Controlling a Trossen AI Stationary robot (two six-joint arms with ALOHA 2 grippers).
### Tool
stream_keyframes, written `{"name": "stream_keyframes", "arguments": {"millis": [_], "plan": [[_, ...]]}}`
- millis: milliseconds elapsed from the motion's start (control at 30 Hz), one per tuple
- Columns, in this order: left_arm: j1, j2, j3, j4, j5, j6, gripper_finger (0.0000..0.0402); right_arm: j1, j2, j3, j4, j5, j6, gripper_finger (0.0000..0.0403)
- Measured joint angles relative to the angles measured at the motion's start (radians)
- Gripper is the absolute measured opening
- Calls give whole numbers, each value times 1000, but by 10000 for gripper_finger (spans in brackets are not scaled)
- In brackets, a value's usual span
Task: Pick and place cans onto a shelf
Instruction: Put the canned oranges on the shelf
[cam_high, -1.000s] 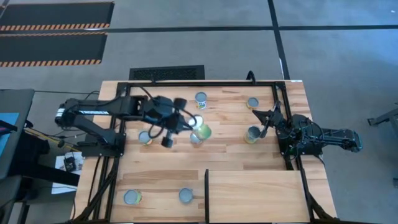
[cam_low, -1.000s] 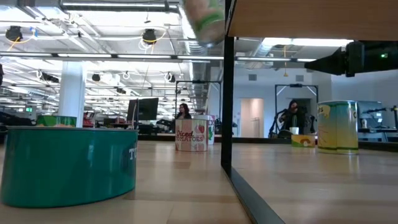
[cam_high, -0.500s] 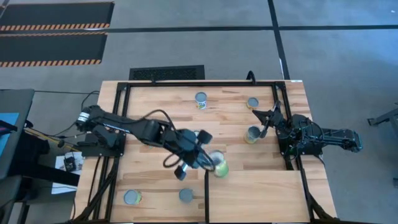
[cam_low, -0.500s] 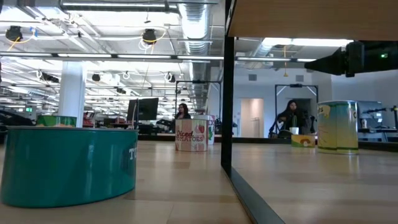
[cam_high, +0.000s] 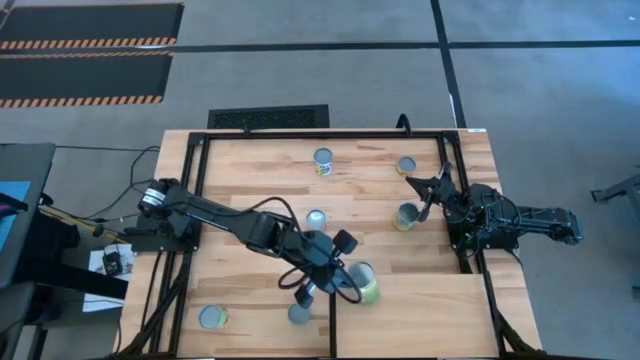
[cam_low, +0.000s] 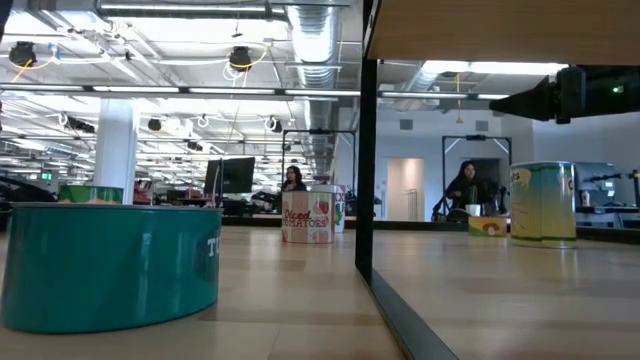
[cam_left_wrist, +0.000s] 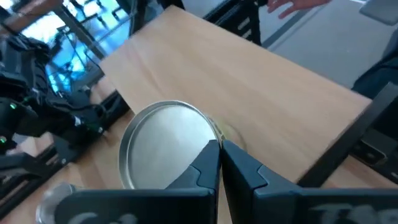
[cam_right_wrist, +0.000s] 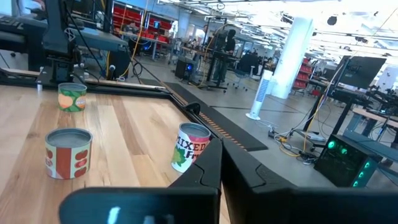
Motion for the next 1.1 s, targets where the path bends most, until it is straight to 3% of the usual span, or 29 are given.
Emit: {"name": "stream_keyframes", "arguments": {"millis": [333, 1100], "plan": [[-8, 21, -3, -31, -41, 2, 0, 0, 0, 0, 0, 0, 0, 28], [-29, 18, 45, -55, 0, -19, 0, 0, 0, 0, 0, 0, 0, 29]]}}
